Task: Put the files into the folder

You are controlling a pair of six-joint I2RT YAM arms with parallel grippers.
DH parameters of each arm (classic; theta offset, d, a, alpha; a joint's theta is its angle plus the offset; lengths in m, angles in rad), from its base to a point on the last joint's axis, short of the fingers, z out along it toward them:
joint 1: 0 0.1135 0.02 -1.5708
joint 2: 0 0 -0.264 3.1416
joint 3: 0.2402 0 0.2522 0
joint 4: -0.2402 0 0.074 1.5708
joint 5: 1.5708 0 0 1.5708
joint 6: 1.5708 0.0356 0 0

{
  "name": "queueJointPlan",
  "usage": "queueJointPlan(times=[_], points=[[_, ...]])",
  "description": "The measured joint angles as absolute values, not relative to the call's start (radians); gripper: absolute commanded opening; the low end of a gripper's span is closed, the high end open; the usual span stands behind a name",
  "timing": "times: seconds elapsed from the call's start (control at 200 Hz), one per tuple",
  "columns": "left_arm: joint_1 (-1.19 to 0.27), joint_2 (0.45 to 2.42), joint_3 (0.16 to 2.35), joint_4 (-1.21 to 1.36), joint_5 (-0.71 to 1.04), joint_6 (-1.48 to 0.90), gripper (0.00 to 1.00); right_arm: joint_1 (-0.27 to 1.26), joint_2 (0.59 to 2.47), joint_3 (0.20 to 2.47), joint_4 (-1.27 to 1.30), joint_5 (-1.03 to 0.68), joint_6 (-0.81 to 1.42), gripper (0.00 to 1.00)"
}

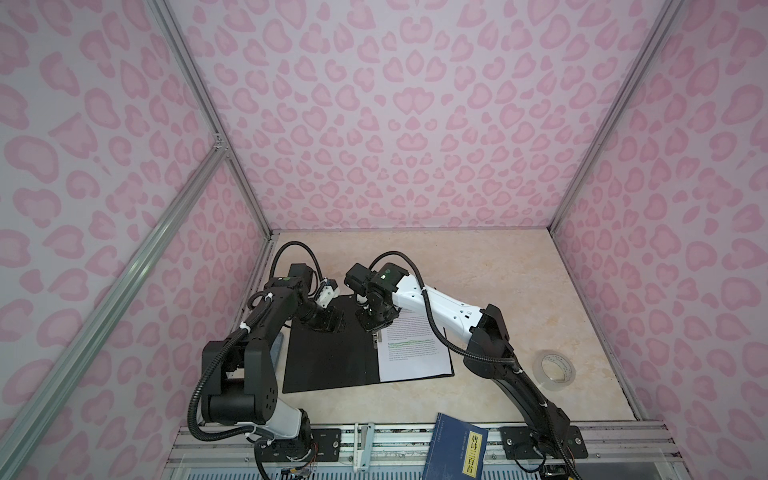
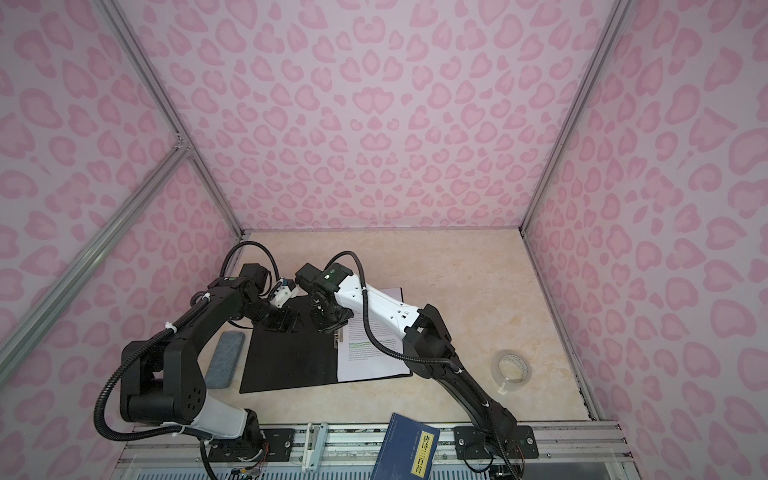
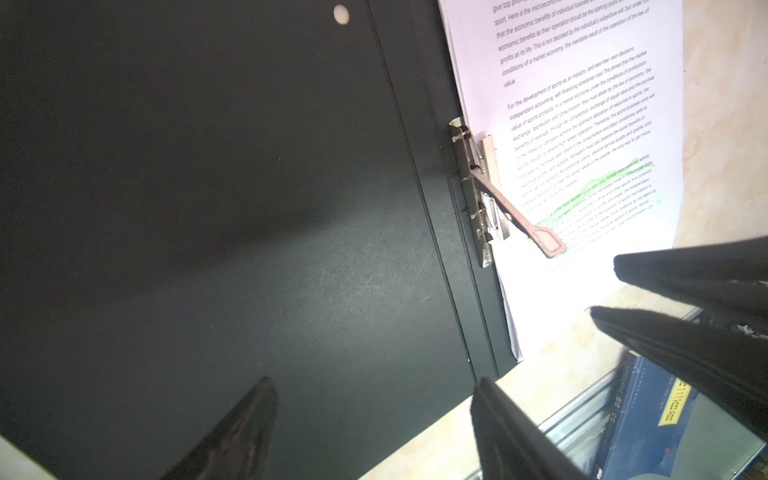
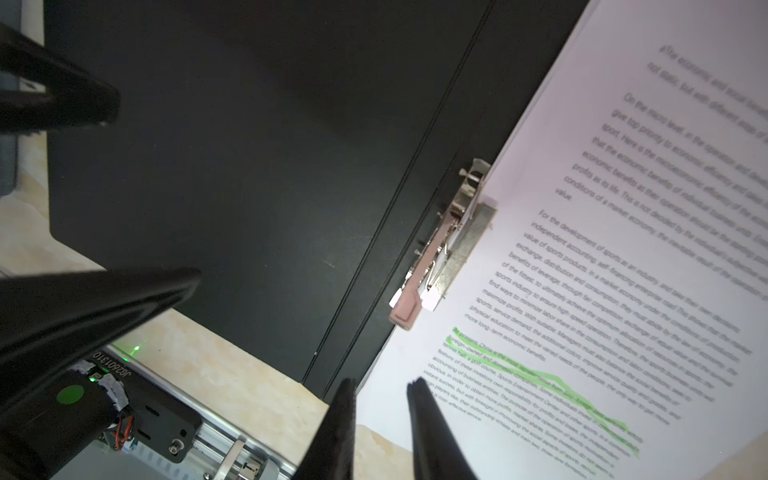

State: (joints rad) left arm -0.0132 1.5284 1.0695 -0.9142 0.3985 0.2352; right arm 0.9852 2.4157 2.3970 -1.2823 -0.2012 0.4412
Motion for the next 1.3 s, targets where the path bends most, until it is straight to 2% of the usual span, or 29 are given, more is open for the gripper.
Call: queueJointPlan(times=[0.49,1.3], points=[[-0.013,1.554,1.069,-0.902,0.377,0.236,0.76,0.973,2.474,2.508,-1.339,-0.176,0.408,0.21],[-0.013,1.581,1.055,-0.888,0.370,0.261,0.76,0.949,2.527,2.552,-1.350,-0.226,0.396,0.17]])
